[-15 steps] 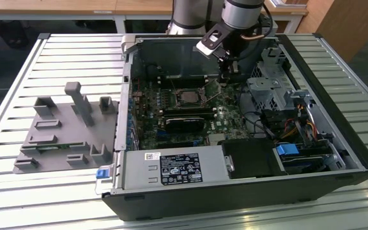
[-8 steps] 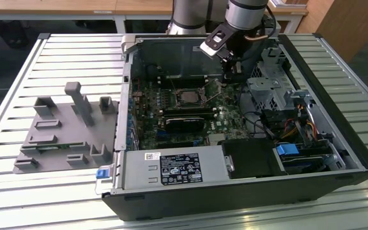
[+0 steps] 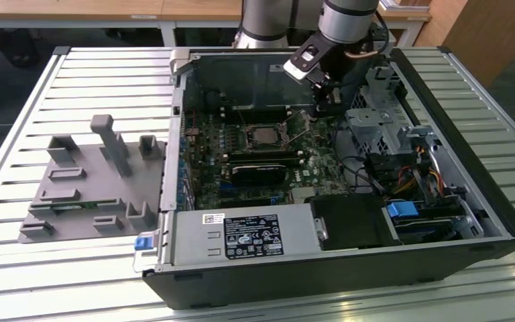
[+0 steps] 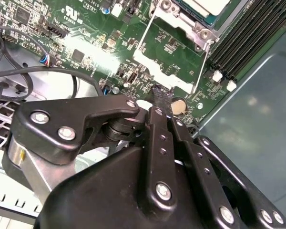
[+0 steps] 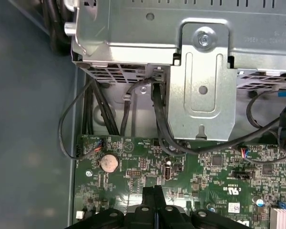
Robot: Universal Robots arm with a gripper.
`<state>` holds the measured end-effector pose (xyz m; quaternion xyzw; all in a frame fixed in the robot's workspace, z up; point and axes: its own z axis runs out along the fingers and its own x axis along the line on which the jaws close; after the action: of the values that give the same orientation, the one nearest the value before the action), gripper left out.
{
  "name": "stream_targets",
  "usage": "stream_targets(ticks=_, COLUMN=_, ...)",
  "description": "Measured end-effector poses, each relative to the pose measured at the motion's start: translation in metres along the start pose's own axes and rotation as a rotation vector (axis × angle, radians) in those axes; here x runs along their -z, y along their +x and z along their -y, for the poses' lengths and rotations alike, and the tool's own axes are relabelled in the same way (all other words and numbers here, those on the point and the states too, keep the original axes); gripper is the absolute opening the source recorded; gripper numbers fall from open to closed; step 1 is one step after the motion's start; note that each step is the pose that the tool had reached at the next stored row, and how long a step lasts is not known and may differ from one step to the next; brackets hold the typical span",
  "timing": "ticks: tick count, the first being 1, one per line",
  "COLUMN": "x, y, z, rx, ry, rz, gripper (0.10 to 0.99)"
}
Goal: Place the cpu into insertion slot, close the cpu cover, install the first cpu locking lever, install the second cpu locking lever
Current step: 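Close the cpu cover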
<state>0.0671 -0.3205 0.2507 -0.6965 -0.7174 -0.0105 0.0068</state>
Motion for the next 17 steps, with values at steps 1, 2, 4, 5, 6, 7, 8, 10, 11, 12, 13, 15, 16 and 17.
stream_targets(ticks=1, x=-0.0008, y=0.0001, z=-0.0004, rx=0.000, ry=0.000, rz=0.0000, gripper=0.106)
stream_targets(ticks=2, x=-0.0016, y=0.0003, z=-0.0007, rx=0.000, ry=0.000, rz=0.0000, gripper=0.106)
stream_targets(ticks=4, x=-0.0033, y=0.0005, z=-0.0010, rx=0.000, ry=0.000, rz=0.0000, gripper=0.106)
stream_targets(ticks=5, x=-0.0041, y=0.0006, z=-0.0012, rx=0.000, ry=0.000, rz=0.0000, gripper=0.106)
stream_targets(ticks=6, x=-0.0049, y=0.0007, z=-0.0014, rx=0.000, ry=0.000, rz=0.0000, gripper=0.106)
stream_targets(ticks=7, x=-0.0058, y=0.0008, z=-0.0014, rx=0.000, ry=0.000, rz=0.0001, gripper=0.106)
stream_targets(ticks=8, x=-0.0065, y=0.0008, z=-0.0014, rx=0.000, ry=0.000, rz=0.0000, gripper=0.106)
stream_targets(ticks=10, x=-0.0073, y=0.0008, z=-0.0014, rx=0.000, ry=0.000, rz=0.0002, gripper=0.106)
stream_targets(ticks=11, x=-0.0074, y=0.0008, z=-0.0008, rx=0.000, ry=0.000, rz=0.0001, gripper=0.106)
stream_targets(ticks=12, x=-0.0075, y=0.0009, z=0.0004, rx=0.000, ry=0.000, rz=0.0001, gripper=0.106)
stream_targets(ticks=13, x=-0.0075, y=0.0009, z=0.0019, rx=0.000, ry=0.000, rz=0.0000, gripper=0.106)
stream_targets(ticks=15, x=-0.0075, y=0.0010, z=0.0055, rx=0.000, ry=0.000, rz=0.0001, gripper=0.106)
stream_targets(ticks=16, x=-0.0075, y=0.0010, z=0.0075, rx=0.000, ry=0.000, rz=0.0001, gripper=0.106)
stream_targets(ticks=17, x=-0.0075, y=0.0011, z=0.0092, rx=0.000, ry=0.000, rz=0.0002, gripper=0.106)
